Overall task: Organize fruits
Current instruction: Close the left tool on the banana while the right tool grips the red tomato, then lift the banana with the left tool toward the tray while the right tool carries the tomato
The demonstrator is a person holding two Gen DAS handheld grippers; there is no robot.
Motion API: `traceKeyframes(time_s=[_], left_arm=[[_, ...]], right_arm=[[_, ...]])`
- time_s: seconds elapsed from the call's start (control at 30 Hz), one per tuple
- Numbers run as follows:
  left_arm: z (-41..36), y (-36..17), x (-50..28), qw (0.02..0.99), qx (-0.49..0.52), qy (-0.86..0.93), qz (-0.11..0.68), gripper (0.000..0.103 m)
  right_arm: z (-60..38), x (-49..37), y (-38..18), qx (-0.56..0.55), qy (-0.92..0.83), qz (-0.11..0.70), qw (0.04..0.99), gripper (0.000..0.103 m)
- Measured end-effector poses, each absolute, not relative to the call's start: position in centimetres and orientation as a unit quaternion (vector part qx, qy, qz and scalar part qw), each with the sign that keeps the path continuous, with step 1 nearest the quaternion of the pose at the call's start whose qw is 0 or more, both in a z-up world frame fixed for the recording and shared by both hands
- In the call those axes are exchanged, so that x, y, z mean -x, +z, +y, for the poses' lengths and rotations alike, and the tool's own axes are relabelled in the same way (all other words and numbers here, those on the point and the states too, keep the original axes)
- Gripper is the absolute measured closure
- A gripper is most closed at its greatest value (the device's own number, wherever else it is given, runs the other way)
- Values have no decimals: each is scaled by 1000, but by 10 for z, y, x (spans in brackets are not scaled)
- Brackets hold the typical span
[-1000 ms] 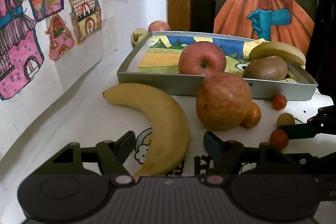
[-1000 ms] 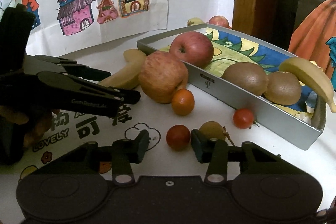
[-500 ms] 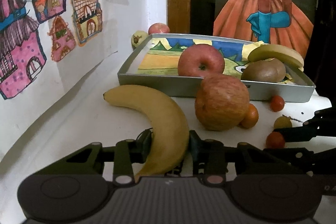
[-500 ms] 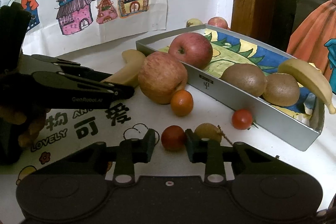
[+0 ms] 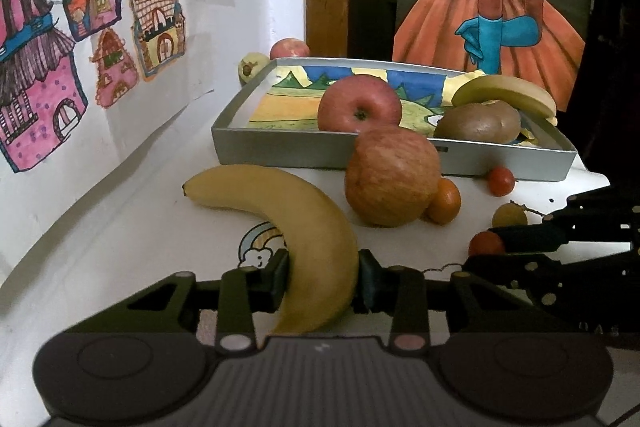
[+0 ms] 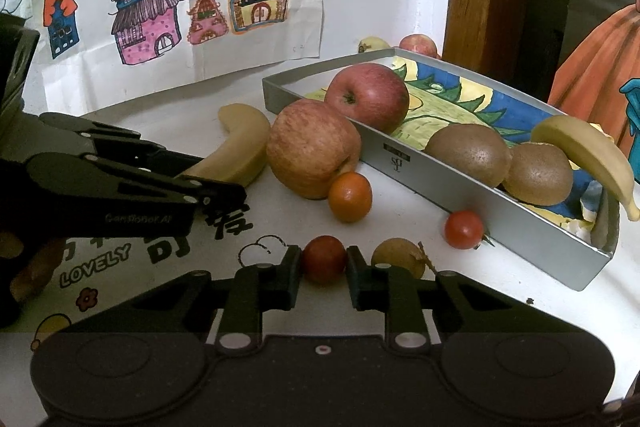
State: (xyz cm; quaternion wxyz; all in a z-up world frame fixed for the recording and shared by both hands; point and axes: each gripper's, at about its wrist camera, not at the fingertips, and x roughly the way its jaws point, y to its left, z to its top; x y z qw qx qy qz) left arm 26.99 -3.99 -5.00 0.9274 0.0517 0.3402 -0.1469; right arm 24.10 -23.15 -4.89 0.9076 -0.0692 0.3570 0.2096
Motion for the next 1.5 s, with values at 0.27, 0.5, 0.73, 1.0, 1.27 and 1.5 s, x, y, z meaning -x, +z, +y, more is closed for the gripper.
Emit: traceKeyframes(time_s=[0.27, 0.5, 0.73, 1.0, 1.27, 1.5], left_arm=[[-46, -53, -279, 930, -60, -139, 335, 60], [-37, -49, -266, 926, -46, -142, 348, 63], [-30, -40, -228, 918, -16, -163, 360, 63], [-20, -28, -196, 905, 57, -193, 375, 63], [-30, -27, -167, 901, 40, -205, 381, 63], [-43, -34, -156, 901, -6, -190, 390, 62]], right_arm=[[-232, -240, -48, 67, 211, 358, 907, 78], [-233, -229, -47, 59, 215, 357, 907, 78], [-238, -211, -45, 48, 217, 356, 908, 78], [-250, -189, -38, 39, 213, 350, 912, 78], [-263, -170, -32, 30, 203, 344, 916, 78], [-273, -159, -28, 22, 201, 337, 920, 78]])
